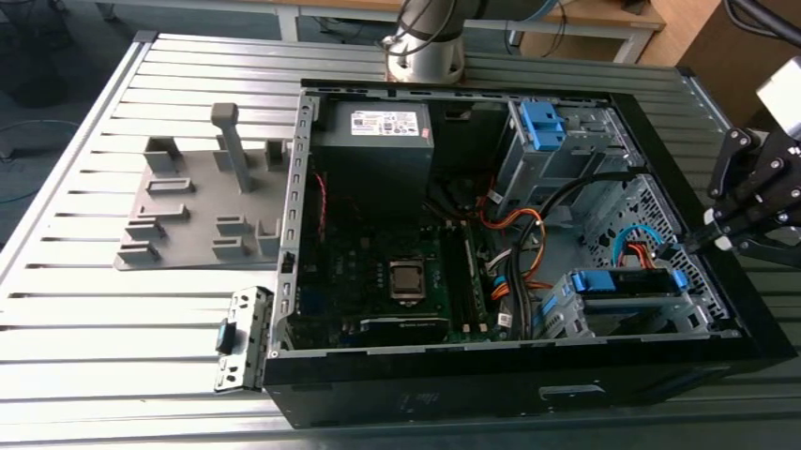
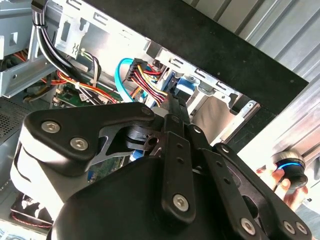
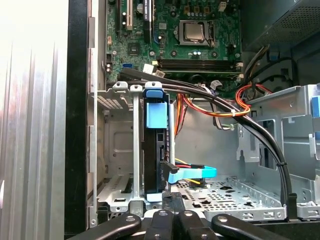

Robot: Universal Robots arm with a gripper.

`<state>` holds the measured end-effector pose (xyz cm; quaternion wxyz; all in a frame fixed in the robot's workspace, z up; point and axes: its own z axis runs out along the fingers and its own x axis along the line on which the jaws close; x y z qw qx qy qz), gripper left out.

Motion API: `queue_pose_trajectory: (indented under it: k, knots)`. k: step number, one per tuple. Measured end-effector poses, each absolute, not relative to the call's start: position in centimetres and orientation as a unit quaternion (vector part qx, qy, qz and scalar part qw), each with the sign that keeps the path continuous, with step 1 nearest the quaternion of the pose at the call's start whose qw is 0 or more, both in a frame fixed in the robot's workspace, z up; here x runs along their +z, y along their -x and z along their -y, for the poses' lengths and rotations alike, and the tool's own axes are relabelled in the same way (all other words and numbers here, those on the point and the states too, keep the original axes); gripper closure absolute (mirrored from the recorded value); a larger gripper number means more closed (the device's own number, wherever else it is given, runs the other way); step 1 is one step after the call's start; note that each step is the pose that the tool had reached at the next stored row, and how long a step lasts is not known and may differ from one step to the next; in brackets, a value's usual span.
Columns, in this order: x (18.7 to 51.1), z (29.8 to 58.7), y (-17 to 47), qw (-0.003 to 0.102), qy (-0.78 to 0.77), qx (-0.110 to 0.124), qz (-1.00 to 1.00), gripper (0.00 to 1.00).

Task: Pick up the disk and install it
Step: 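Insert the first disk wire, then insert the second disk wire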

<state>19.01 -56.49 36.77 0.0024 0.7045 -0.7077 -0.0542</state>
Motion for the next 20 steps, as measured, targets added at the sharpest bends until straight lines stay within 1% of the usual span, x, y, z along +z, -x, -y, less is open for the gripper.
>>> queue_pose_trajectory:
  k: [10, 13, 14, 15, 20]
  knots:
    - [36.8, 56.5, -19.0, 0.003, -0.704, -0.054, 0.708, 0.89]
    - [36.8, 56.5, -19.0, 0.003, -0.704, -0.054, 0.708, 0.71]
    - [36.8, 56.5, -19.0, 0.003, -0.704, -0.054, 0.708, 0.71]
    - [36.8, 56.5, -19.0, 0.003, -0.704, -0.054, 0.708, 0.65]
    - [36.7, 56.5, -17.8, 0.002, -0.704, -0.054, 0.708, 0.65]
